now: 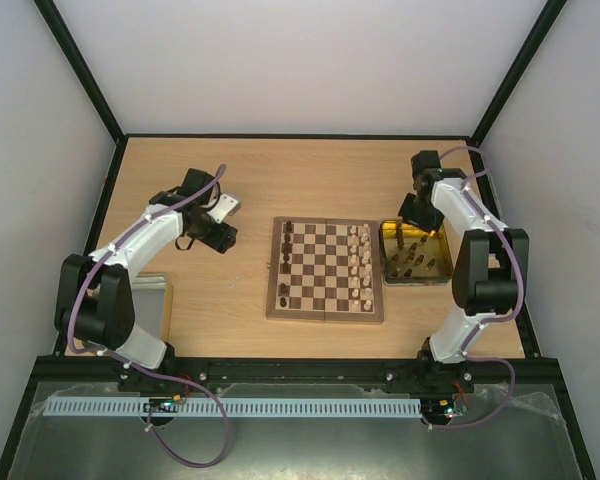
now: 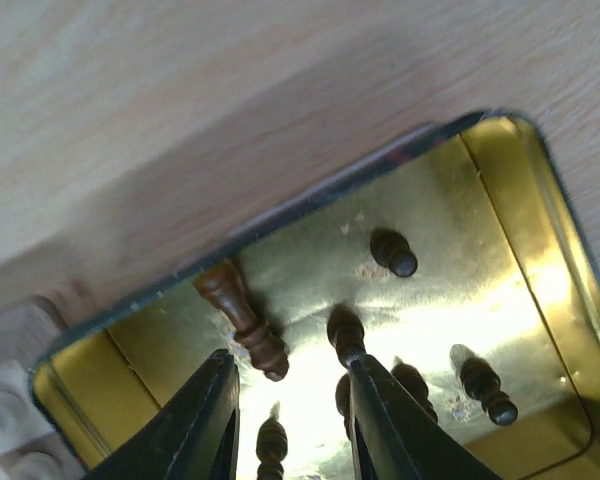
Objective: Set up the chess pieces on the board
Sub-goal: Pick up the chess piece from the storage box.
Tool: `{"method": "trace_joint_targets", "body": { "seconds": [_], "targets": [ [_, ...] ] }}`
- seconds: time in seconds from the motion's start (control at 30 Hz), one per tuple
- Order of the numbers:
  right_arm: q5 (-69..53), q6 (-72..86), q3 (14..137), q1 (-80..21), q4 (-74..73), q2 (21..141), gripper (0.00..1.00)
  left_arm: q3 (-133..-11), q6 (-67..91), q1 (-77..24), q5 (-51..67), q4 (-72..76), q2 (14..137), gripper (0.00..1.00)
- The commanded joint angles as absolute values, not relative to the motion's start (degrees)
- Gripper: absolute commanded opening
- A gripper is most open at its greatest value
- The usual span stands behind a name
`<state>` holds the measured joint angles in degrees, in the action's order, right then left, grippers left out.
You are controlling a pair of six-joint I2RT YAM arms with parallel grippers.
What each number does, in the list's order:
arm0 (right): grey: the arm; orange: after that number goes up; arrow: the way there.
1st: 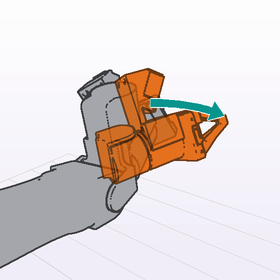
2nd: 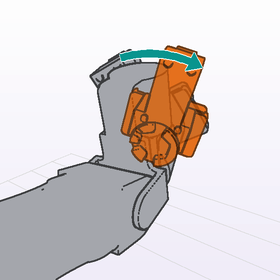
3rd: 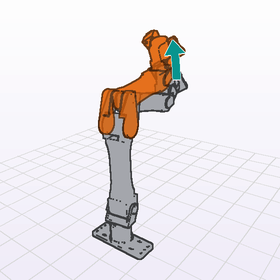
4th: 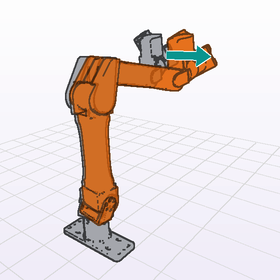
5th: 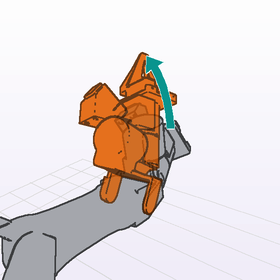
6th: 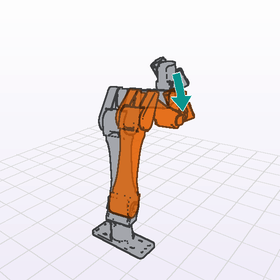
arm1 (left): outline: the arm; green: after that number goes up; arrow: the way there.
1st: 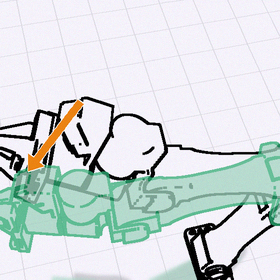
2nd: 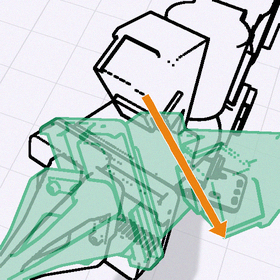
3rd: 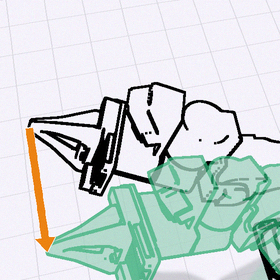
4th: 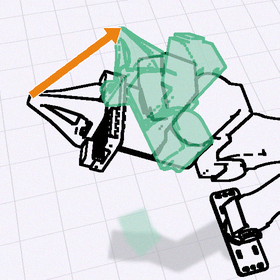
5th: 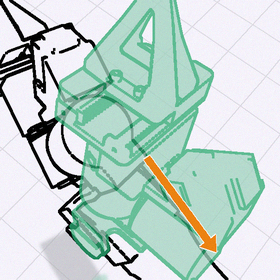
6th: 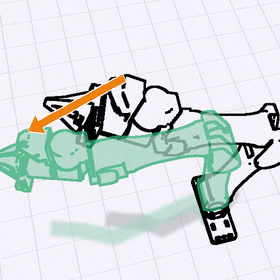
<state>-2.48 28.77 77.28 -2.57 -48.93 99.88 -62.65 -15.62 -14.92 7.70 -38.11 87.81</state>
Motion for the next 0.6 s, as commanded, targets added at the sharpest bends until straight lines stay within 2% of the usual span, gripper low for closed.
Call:
{"method": "trace_joint_targets", "body": {
  "seconds": [0.0, 0.33, 0.57],
  "targets": [
    [1.9, 26.4, 73.6, -5.3, -50.4, 99.6, 0.29, -61.5, -15.6, -14.7, 8.9, -37.8, 86.2, 0.74],
    [-1.0, 26.7, 65.7, -5.3, -44.8, 100.3, 0.28, -60.7, -14.3, -15.1, 9.6, -37.2, 86.2, 0.74],
    [-2.3, 26.7, 66.4, -5.4, -43.6, 102.0, 0.29, -60.5, -14.2, -15.2, 9.1, -37.5, 86.1, 0.74]
  ]
}}
